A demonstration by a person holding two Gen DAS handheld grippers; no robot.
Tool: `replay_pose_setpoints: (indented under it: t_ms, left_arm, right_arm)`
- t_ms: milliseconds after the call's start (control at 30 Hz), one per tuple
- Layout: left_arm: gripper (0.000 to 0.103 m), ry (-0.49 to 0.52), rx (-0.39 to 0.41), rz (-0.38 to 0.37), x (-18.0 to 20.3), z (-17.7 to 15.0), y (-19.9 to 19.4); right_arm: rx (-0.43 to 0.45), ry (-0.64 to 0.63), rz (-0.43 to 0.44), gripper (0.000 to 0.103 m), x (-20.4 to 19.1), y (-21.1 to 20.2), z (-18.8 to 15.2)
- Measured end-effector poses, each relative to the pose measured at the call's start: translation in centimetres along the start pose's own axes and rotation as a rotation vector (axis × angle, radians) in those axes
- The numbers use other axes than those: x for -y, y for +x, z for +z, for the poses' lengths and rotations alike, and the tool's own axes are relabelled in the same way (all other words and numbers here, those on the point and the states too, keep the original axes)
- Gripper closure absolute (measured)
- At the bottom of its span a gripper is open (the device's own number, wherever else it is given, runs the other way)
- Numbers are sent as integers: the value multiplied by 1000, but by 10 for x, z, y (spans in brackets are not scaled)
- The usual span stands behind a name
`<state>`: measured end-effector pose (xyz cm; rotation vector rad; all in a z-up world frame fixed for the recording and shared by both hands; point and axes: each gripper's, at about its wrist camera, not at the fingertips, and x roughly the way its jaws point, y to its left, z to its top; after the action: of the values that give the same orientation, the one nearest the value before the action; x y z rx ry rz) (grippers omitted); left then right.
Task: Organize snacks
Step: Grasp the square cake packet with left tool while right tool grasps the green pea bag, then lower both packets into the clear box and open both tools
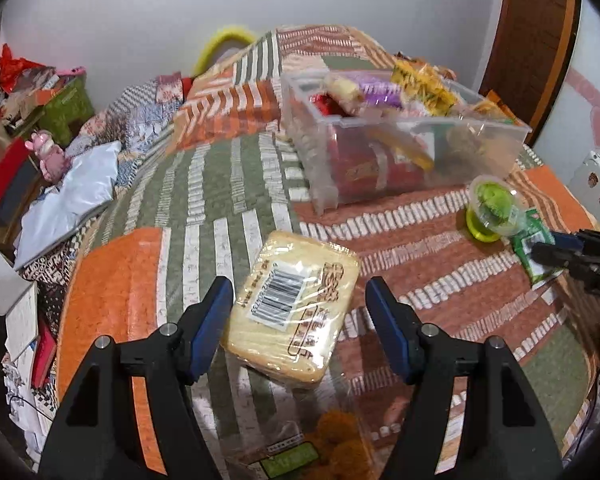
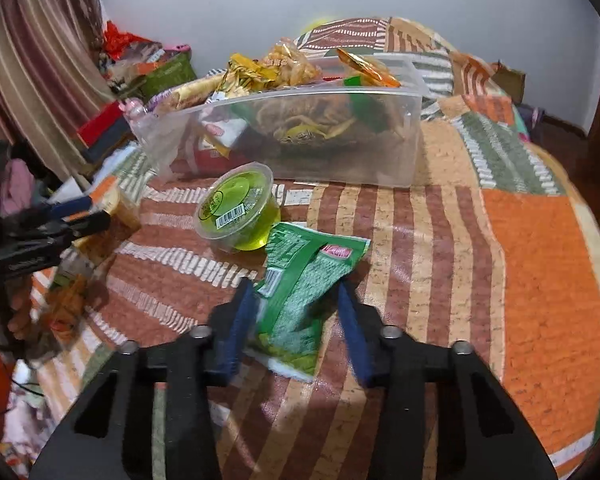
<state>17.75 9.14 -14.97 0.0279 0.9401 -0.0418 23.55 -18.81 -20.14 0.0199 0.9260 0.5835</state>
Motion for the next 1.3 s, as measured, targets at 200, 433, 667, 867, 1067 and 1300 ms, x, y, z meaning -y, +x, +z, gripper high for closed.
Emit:
replay_pose_setpoints:
  t_ms: [200, 433, 667, 867, 1067, 1300]
  left_arm:
    - [35, 16, -29, 10, 0, -2, 12]
    - [45, 30, -10, -14, -1, -3, 9]
    - [49, 46, 45, -39, 12, -6, -10]
    - [49, 43, 120, -76, 24, 5, -36]
    - [49, 29, 198, -111, 34, 26, -62]
    - [49, 28, 270, -122, 46, 68, -67]
  right_arm:
    - [28, -11, -15, 76, -4, -5, -1]
    - [66, -3, -11, 79, -1, -16, 3]
    - [112, -20, -28, 80, -5, -27, 11]
    - [158, -31, -31, 81, -8, -38, 21]
    - [208, -50, -46, 81, -11, -50, 33]
    - [294, -49, -42, 81, -10, -60, 64]
